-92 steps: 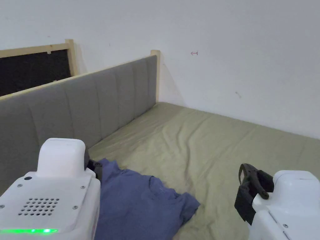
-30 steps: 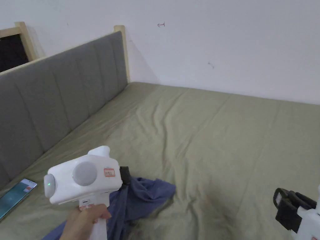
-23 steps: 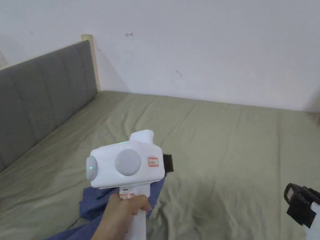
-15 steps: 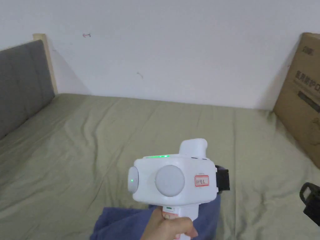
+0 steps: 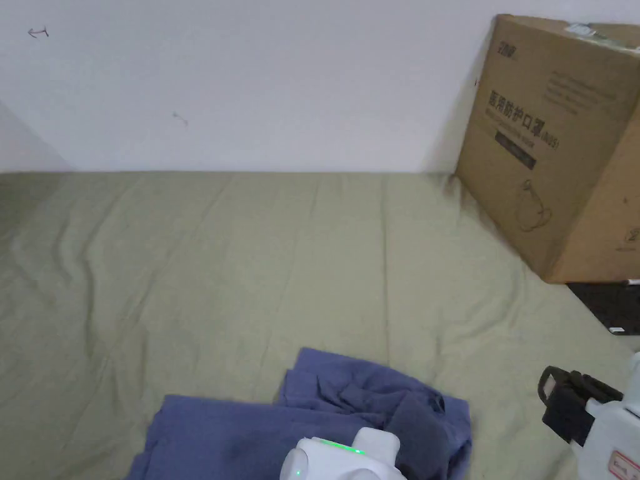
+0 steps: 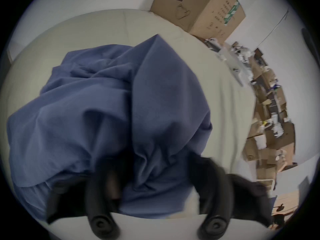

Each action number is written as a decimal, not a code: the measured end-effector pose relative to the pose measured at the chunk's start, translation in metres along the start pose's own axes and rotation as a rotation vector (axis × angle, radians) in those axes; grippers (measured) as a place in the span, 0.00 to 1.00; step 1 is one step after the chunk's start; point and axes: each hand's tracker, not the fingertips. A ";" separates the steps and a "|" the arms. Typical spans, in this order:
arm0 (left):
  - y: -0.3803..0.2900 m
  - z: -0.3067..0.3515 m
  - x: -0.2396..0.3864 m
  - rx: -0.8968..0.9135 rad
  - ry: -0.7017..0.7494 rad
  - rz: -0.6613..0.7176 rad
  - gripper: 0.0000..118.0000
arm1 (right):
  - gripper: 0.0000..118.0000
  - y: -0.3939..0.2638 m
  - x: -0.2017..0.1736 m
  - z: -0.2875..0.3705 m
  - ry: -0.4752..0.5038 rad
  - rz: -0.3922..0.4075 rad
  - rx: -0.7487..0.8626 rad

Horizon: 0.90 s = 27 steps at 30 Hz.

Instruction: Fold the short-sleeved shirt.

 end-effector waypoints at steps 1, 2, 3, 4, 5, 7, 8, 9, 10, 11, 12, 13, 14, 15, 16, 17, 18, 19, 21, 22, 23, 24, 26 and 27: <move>0.003 0.007 0.004 0.000 -0.025 0.019 0.80 | 0.02 -0.001 -0.001 -0.002 0.004 -0.002 -0.005; 0.006 0.019 0.006 0.000 0.004 0.016 0.90 | 0.02 -0.001 -0.003 -0.003 0.010 -0.001 -0.010; 0.007 0.032 0.009 0.022 0.018 0.011 0.92 | 0.02 -0.001 -0.006 -0.004 0.016 0.001 -0.014; 0.009 0.047 0.008 0.094 0.022 -0.006 0.92 | 0.02 -0.002 -0.009 -0.005 0.023 0.007 -0.016; 0.009 0.062 0.006 0.140 0.017 -0.009 0.92 | 0.02 -0.002 -0.013 -0.005 0.029 0.012 -0.017; 0.009 0.099 -0.006 0.217 0.010 0.032 0.91 | 0.02 -0.004 -0.021 -0.005 0.053 0.026 -0.024; 0.006 0.111 -0.013 0.238 0.018 0.052 0.90 | 0.02 -0.005 -0.024 -0.006 0.057 0.030 -0.027; 0.001 0.127 -0.023 0.278 0.033 0.077 0.85 | 0.02 -0.007 -0.028 -0.007 0.067 0.036 -0.033; -0.004 0.143 -0.036 0.311 0.058 0.100 0.66 | 0.02 -0.009 -0.033 -0.009 0.080 0.043 -0.041; -0.010 0.154 -0.048 0.326 0.098 0.130 0.44 | 0.02 -0.011 -0.038 -0.010 0.088 0.047 -0.047; -0.018 0.162 -0.063 0.328 0.149 0.175 0.21 | 0.02 -0.014 -0.043 -0.011 0.098 0.052 -0.056; -0.028 0.167 -0.079 0.323 0.198 0.211 0.09 | 0.02 -0.017 -0.048 -0.013 0.112 0.063 -0.068; -0.036 0.169 -0.095 0.314 0.239 0.247 0.08 | 0.02 -0.019 -0.053 -0.015 0.120 0.070 -0.075; -0.046 0.172 -0.112 0.289 0.257 0.278 0.06 | 0.02 -0.021 -0.058 -0.016 0.128 0.079 -0.083; -0.055 0.173 -0.126 0.271 0.262 0.306 0.02 | 0.02 -0.024 -0.062 -0.018 0.138 0.087 -0.089; -0.064 0.175 -0.141 0.262 0.276 0.373 0.02 | 0.02 -0.026 -0.066 -0.020 0.153 0.095 -0.096; -0.071 0.177 -0.154 0.264 0.280 0.426 0.02 | 0.02 -0.028 -0.070 -0.023 0.161 0.101 -0.106; -0.077 0.179 -0.165 0.274 0.277 0.460 0.02 | 0.02 -0.030 -0.074 -0.026 0.164 0.106 -0.114; -0.082 0.182 -0.180 0.280 0.302 0.484 0.02 | 0.02 -0.033 -0.079 -0.031 0.173 0.117 -0.128; -0.080 0.183 -0.187 0.274 0.318 0.481 0.02 | 0.02 -0.034 -0.080 -0.034 0.177 0.122 -0.139; -0.077 0.183 -0.193 0.267 0.338 0.488 0.02 | 0.02 -0.036 -0.081 -0.037 0.179 0.123 -0.143; -0.072 0.183 -0.201 0.264 0.355 0.495 0.07 | 0.02 -0.037 -0.082 -0.039 0.180 0.124 -0.149; -0.056 0.184 -0.215 0.257 0.371 0.513 0.21 | 0.02 -0.039 -0.082 -0.043 0.181 0.126 -0.162; -0.046 0.183 -0.223 0.260 0.372 0.513 0.29 | 0.02 -0.041 -0.082 -0.046 0.178 0.129 -0.169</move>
